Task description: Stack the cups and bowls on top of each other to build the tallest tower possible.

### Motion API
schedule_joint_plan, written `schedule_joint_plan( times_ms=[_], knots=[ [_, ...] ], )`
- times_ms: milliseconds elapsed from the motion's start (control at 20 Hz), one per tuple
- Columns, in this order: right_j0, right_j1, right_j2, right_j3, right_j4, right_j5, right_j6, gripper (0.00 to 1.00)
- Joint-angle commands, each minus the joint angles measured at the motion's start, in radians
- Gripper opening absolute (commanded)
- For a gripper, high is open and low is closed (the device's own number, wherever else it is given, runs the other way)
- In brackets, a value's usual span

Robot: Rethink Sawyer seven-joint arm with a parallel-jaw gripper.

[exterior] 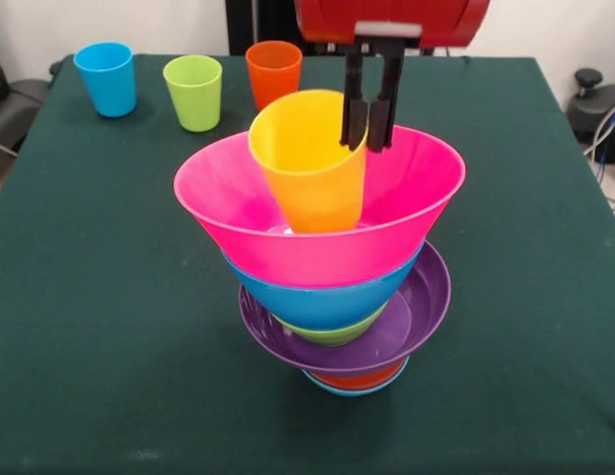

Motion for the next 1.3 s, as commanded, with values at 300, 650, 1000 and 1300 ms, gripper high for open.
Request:
schedule_joint_plan(
  times_ms=[300,650,1000,1300],
  knots=[
    [0.044,0.116,-0.036,-0.156,-0.039,0.077,0.034,0.00],
    [0.052,0.112,-0.048,-0.159,-0.014,0.085,0.038,0.00],
    [0.069,0.102,-0.058,-0.174,0.002,0.116,0.053,0.00],
    [0.086,0.108,-0.063,-0.213,0.006,0.152,0.059,0.00]
  ],
)
